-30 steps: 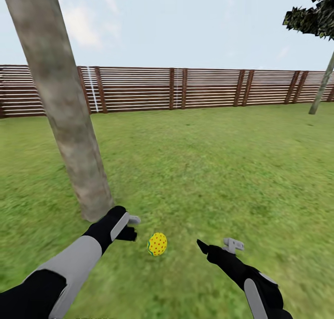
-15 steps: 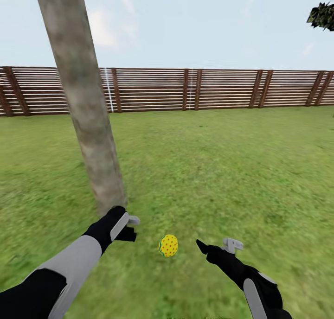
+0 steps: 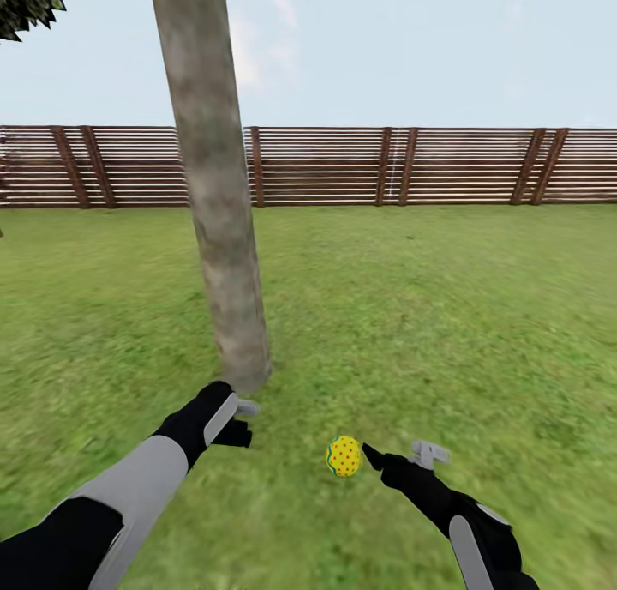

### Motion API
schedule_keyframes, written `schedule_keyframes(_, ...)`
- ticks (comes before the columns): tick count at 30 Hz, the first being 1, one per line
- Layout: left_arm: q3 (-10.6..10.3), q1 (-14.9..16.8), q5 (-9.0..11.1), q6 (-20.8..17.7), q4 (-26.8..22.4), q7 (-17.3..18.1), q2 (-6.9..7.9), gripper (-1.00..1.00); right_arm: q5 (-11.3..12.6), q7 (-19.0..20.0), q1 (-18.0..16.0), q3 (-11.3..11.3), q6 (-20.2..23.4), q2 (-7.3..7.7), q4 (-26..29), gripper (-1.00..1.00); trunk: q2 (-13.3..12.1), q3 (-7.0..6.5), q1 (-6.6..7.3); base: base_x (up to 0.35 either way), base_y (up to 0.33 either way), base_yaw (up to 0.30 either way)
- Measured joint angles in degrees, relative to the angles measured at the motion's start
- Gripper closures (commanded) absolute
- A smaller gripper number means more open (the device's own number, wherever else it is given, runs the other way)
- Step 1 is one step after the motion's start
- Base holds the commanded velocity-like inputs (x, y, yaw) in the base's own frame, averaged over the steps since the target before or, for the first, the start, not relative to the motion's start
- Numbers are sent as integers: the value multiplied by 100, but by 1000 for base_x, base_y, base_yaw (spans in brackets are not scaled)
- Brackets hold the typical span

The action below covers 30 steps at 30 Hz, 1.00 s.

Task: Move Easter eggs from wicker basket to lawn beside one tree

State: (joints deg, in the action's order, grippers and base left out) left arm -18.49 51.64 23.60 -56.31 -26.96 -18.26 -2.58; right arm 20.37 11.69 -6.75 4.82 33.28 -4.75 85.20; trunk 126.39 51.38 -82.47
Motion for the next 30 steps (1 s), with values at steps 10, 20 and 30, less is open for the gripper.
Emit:
schedule_keyframes(10,-3,-1,-2,0,0,0,0,-100,1,0,0,-7,0,-2,-9,-100,-401,-153,220,-1,1,279)
schedule_keyframes(20,-4,-4,-2,0,-15,1,0,-100,0,0,0,-9,0,-2,-10,-100,-763,-287,418,0,0,278)
schedule_keyframes(30,-4,-14,-10,-8,-38,8,0,-100,0,2,0,-9,0,-2,-16,-100,-764,-259,418,0,0,277)
